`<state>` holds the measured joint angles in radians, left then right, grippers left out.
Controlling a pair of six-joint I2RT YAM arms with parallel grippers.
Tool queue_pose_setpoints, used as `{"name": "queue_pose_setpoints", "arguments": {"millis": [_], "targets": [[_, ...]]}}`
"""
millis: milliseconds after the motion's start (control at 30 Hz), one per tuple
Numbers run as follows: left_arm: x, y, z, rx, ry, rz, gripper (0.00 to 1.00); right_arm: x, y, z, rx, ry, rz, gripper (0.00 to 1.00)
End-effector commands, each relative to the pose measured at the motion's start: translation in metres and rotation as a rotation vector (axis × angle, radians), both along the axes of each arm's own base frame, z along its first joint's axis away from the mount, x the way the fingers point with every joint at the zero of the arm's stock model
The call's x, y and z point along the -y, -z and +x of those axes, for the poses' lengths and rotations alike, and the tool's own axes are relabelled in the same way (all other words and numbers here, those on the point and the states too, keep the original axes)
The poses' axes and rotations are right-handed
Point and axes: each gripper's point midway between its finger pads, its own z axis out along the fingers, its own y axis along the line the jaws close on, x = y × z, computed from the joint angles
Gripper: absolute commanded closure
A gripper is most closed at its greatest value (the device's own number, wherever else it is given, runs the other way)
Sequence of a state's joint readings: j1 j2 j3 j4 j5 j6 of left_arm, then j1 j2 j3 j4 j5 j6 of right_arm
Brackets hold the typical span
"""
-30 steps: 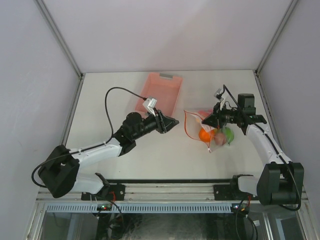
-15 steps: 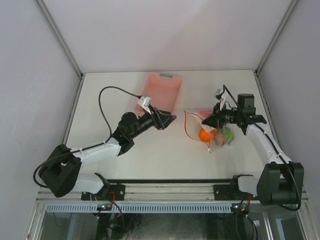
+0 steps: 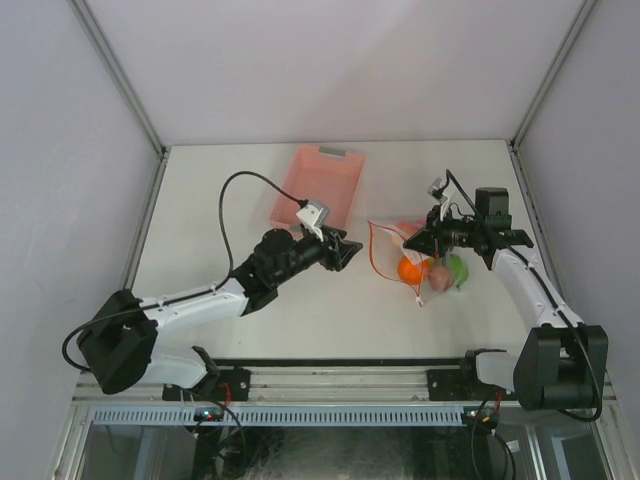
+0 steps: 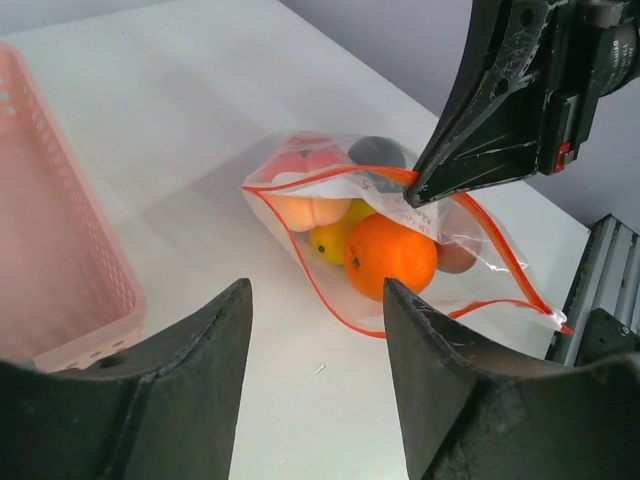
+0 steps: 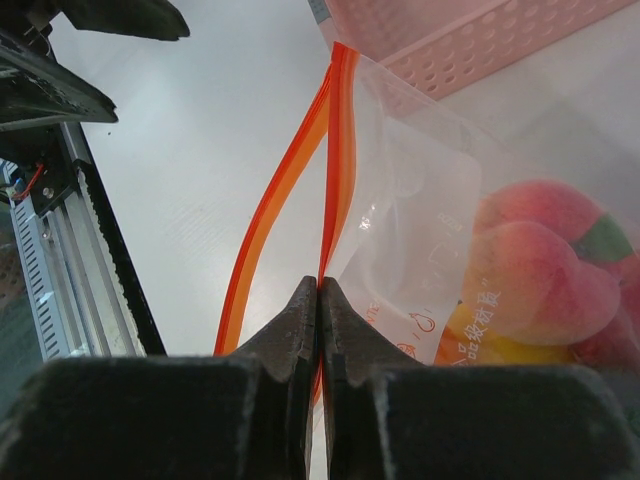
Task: Open the zip-top bag and remove the fake food
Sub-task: Pick up the fake fruit from the zipper food storage bag.
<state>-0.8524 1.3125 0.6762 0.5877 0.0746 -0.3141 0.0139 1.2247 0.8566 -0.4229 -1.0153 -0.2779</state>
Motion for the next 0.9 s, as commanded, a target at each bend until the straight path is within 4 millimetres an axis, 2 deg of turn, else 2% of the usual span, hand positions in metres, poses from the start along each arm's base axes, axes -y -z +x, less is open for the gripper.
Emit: {"name": "queue_pose_setpoints", "arguments": {"millis": [0, 200, 467, 700, 867], "targets": [[0.019, -0.039, 0.000, 0.073, 0.030, -0.030, 0.42, -0.003, -0.007, 0.000, 0.042, -0.028, 0.010, 1.00], [0.039, -0.032, -0.010, 0.076, 0.085, 0.002, 0.53, -0.003, -0.007, 0.000, 0.038, -0.029, 0.010, 1.00], [0.063, -0.011, -0.011, 0.045, 0.134, 0.032, 0.58, -0.003, -0.005, 0.001, 0.040, -0.029, 0.005, 1.00], [0.083, -0.004, -0.012, 0.050, 0.168, 0.045, 0.60, -0.003, -0.006, 0.000, 0.037, -0.033, 0.009, 1.00], [0.105, 0.012, -0.011, 0.021, 0.201, 0.061, 0.58, -0.004, -0.007, -0.001, 0.039, -0.037, 0.010, 1.00]]}}
